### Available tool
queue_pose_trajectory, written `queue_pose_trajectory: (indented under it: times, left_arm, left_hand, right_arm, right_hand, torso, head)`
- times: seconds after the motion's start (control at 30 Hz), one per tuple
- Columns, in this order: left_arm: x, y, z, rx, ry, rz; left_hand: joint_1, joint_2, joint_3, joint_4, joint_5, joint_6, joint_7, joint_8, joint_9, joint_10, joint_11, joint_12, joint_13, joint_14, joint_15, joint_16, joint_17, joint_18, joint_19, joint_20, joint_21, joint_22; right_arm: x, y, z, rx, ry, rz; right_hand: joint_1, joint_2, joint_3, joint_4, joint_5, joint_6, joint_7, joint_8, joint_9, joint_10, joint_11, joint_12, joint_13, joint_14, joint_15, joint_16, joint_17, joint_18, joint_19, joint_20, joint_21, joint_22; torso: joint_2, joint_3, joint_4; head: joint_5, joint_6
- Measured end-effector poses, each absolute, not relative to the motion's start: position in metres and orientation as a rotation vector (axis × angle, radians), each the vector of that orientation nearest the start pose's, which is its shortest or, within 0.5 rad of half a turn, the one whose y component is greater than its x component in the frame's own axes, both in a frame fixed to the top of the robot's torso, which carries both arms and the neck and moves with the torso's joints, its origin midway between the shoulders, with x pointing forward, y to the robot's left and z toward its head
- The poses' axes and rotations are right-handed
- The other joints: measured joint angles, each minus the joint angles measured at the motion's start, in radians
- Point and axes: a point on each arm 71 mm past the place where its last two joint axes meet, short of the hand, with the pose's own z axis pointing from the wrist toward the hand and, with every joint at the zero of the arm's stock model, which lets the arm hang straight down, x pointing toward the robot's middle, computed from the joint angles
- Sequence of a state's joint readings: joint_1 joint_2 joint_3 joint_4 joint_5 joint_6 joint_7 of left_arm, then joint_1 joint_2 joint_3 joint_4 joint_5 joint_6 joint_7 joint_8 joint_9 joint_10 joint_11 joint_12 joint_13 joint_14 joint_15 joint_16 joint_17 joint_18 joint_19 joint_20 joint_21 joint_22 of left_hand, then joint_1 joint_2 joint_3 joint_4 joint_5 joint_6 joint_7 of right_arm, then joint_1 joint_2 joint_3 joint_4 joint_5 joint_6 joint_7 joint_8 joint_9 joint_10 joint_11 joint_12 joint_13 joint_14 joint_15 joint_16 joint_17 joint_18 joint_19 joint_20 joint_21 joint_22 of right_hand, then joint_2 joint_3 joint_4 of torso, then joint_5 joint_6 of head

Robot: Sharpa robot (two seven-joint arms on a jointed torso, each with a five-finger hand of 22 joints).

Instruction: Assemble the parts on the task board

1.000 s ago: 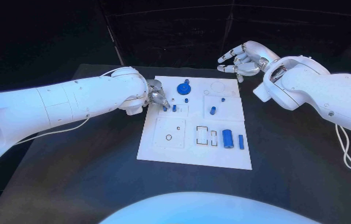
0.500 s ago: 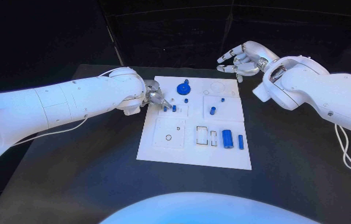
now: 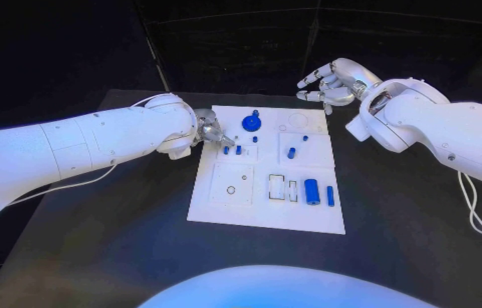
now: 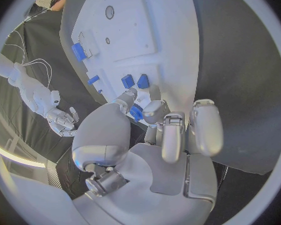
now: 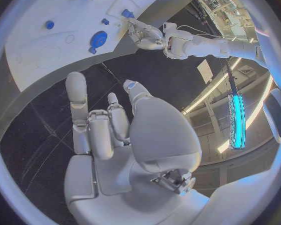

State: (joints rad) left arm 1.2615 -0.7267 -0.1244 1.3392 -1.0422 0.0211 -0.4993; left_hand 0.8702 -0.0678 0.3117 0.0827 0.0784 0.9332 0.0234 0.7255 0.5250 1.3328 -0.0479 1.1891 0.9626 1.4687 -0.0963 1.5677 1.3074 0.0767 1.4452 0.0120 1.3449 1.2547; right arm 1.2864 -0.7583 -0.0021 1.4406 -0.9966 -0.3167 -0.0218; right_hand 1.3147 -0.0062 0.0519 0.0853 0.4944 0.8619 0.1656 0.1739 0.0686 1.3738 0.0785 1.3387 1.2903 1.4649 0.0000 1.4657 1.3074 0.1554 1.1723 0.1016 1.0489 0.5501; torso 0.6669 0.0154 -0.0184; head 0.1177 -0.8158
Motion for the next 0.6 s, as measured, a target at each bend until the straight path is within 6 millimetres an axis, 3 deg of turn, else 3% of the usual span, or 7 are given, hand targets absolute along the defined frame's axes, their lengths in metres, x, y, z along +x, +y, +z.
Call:
queue_pose_trajectory:
  times: [0.3, 0.4, 0.47, 0.5, 0.53, 0.6]
  left_arm:
    - [0.513, 0.217, -0.229, -0.335, 2.199, -0.396]
    - [0.515, 0.219, -0.227, -0.359, 2.168, -0.437]
    - [0.516, 0.220, -0.225, -0.380, 2.134, -0.478]
    - [0.517, 0.221, -0.224, -0.389, 2.115, -0.500]
    - [0.518, 0.221, -0.222, -0.396, 2.092, -0.524]
    - [0.520, 0.218, -0.218, -0.401, 2.025, -0.592]
  left_hand:
    - [-0.003, 0.009, -0.054, 0.026, 0.000, 0.000, 0.000, 0.000, -0.001, -0.011, 0.004, 0.000, -0.014, 0.000, 0.000, 0.000, 0.000, 0.000, 0.000, 0.000, -0.001, -0.008]
    - [0.002, 0.004, -0.089, 0.033, 0.000, -0.022, 0.007, -0.001, -0.006, -0.043, 0.009, -0.028, -0.052, 0.000, 0.000, 0.000, 0.000, 0.000, -0.012, -0.001, -0.029, -0.038]
    - [0.032, 0.002, -0.110, 0.029, 0.000, -0.054, 0.020, -0.017, -0.014, -0.100, 0.020, -0.088, -0.136, -0.002, 0.002, -0.004, 0.000, 0.007, -0.049, 0.004, -0.086, -0.109]
    - [0.071, 0.008, -0.119, 0.018, 0.000, -0.088, 0.036, -0.038, -0.025, -0.175, 0.035, -0.162, -0.234, -0.003, 0.016, -0.041, 0.000, 0.032, -0.098, 0.014, -0.166, -0.207]
    - [0.112, 0.013, -0.116, 0.002, 0.000, -0.111, 0.049, -0.053, -0.036, -0.228, 0.047, -0.210, -0.289, -0.003, 0.027, -0.086, 0.000, 0.049, -0.146, 0.022, -0.245, -0.299]
    - [0.196, 0.018, -0.104, -0.038, 0.000, -0.135, 0.073, -0.086, -0.061, -0.307, 0.067, -0.280, -0.347, -0.019, 0.051, -0.197, -0.048, 0.087, -0.247, 0.038, -0.417, -0.486]
  right_arm:
    - [0.520, -0.183, -0.135, 0.217, 1.640, 0.935]
    - [0.520, -0.183, -0.135, 0.217, 1.640, 0.935]
    - [0.520, -0.183, -0.135, 0.217, 1.640, 0.935]
    - [0.520, -0.183, -0.135, 0.217, 1.640, 0.934]
    - [0.520, -0.183, -0.135, 0.217, 1.640, 0.934]
    - [0.521, -0.183, -0.136, 0.218, 1.640, 0.934]
  right_hand:
    - [0.000, 0.000, 0.000, 0.000, 0.000, 0.000, 0.000, 0.000, 0.000, 0.000, 0.000, 0.000, 0.000, 0.000, 0.000, 0.000, 0.000, 0.000, 0.000, 0.000, 0.000, 0.000]
    - [0.000, 0.000, 0.000, 0.000, 0.000, 0.000, 0.000, 0.000, 0.000, 0.000, 0.000, 0.000, 0.000, 0.000, 0.000, 0.000, 0.000, 0.000, 0.000, 0.000, 0.000, 0.000]
    - [0.000, 0.000, 0.000, 0.000, 0.000, 0.000, 0.000, 0.000, 0.000, 0.000, 0.000, 0.000, 0.000, 0.000, 0.000, 0.000, 0.000, 0.000, 0.000, 0.000, 0.000, 0.000]
    - [0.000, 0.000, 0.000, 0.000, 0.000, 0.000, 0.000, 0.000, 0.000, 0.000, 0.000, 0.000, 0.000, 0.000, 0.000, 0.000, 0.000, 0.000, 0.000, 0.000, 0.000, 0.000]
    - [0.000, 0.000, 0.000, 0.000, 0.000, 0.000, 0.000, 0.000, 0.000, 0.000, 0.000, 0.000, 0.000, 0.000, 0.000, 0.000, 0.000, 0.000, 0.000, 0.000, 0.000, 0.000]
    - [0.000, 0.000, 0.000, 0.000, 0.000, 0.000, 0.000, 0.000, 0.000, 0.000, 0.000, 0.000, 0.000, 0.000, 0.000, 0.000, 0.000, 0.000, 0.000, 0.000, 0.000, 0.000]
  torso:
    - [0.000, 0.0011, 0.0002]
    - [0.000, 0.0015, 0.0002]
    - [0.000, 0.0015, 0.0002]
    - [0.000, 0.0015, 0.0002]
    - [0.000, 0.0014, 0.0002]
    - [0.000, 0.0014, 0.0002]
  head:
    - [-0.001, 0.003]
    - [-0.001, 0.005]
    - [-0.003, 0.006]
    - [-0.004, 0.007]
    - [-0.006, 0.008]
    - [-0.008, 0.009]
